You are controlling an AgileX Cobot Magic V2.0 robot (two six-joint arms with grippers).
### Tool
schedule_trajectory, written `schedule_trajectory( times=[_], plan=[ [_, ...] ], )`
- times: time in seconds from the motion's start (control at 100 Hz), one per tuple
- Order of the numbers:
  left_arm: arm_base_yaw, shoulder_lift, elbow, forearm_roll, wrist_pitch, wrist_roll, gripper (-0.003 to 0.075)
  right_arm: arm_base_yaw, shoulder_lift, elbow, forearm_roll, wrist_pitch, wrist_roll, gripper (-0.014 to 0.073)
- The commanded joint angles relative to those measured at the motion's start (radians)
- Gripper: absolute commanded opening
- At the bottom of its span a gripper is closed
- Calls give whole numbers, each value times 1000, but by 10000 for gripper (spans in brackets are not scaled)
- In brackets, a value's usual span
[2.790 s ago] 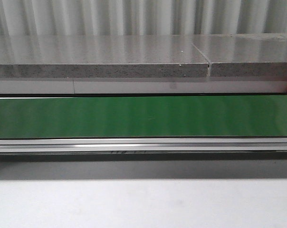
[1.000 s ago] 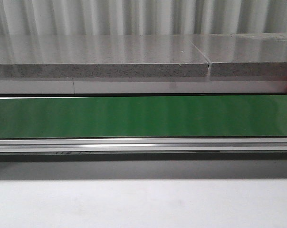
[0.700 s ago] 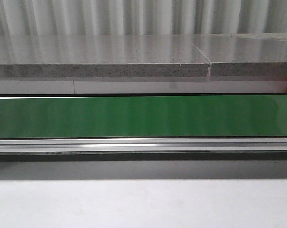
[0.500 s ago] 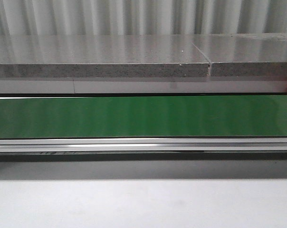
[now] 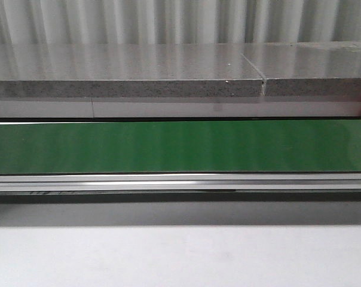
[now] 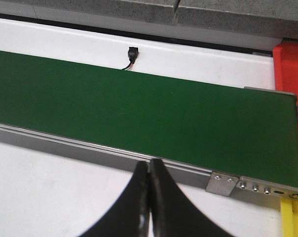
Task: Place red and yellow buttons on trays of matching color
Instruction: 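Grasp another red button from the pile with the left gripper, then carry the red button over the belt's near end with the left gripper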
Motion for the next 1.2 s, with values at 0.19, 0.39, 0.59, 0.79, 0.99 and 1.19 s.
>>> schedule_trajectory(
  times=[0.19,0.39,0.59,0.79,0.99,1.19],
  plan=[
    [3,-1,-40,3,-20,-6,482,3,2,-26,-6,-61,-11,-106],
    [3,14,-40,-2,-73,-10,471,3,2,-26,-6,-61,-11,-106],
    [3,14,-40,4,-78,-10,325,3,2,-26,-6,-61,-11,-106],
    [3,14,-40,0,-81,-10,239,3,2,-26,-6,-61,-11,-106],
    [3,-37,-40,-17,-80,-10,238,3,2,-26,-6,-61,-11,-106],
    [-13,-138,-40,-22,-51,8,238,3,2,-26,-6,-61,-11,-106]
  ],
)
